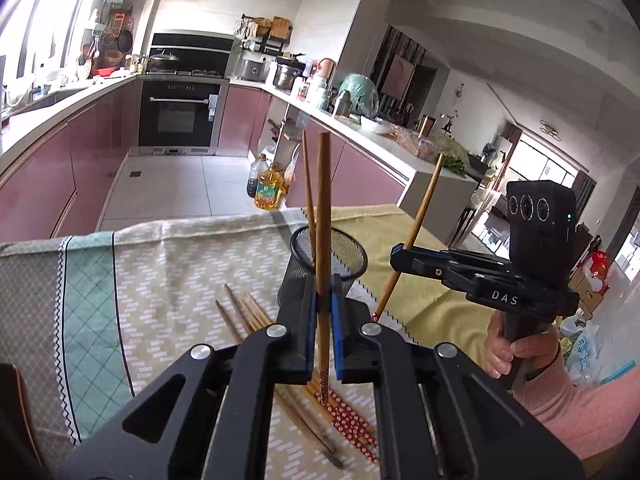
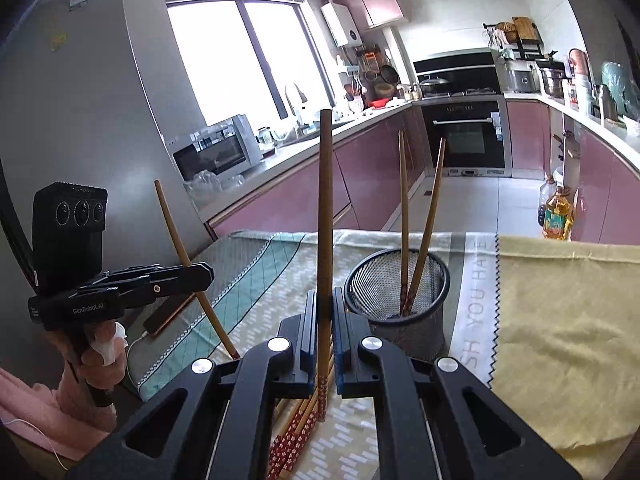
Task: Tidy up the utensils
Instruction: 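Raise the chopstick upright with the right gripper into the mesh holder while the left gripper inserts its own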
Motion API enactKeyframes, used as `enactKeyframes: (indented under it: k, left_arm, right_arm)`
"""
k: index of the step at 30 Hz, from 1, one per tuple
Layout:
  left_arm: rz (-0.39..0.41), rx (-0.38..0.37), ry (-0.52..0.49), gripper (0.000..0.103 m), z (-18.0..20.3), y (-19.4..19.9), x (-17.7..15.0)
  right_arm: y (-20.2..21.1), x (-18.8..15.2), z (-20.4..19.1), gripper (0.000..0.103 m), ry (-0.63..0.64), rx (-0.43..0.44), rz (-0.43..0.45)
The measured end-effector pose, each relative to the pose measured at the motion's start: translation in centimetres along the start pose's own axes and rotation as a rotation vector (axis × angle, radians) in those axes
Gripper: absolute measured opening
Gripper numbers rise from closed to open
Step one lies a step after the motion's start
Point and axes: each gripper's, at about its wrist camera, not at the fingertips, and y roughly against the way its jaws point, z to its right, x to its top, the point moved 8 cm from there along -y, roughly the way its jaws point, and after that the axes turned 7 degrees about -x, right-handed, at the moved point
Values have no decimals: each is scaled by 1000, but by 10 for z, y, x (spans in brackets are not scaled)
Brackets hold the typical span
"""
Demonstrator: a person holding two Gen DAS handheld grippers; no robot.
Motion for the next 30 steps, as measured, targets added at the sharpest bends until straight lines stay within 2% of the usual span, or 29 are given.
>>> enactKeyframes:
  k: [17,25,30]
  left_arm:
    - [132,-2,-47,7,22,-11,86]
    - [157,15,-54,7,29,-19,108]
    - [138,40,-62,7,29,-33,111]
  right_arm:
    - [18,71,19,6,29,-52,112]
    - [10,87,27,6,40,-79,126]
    - [-1,86,32,6,36,-93,109]
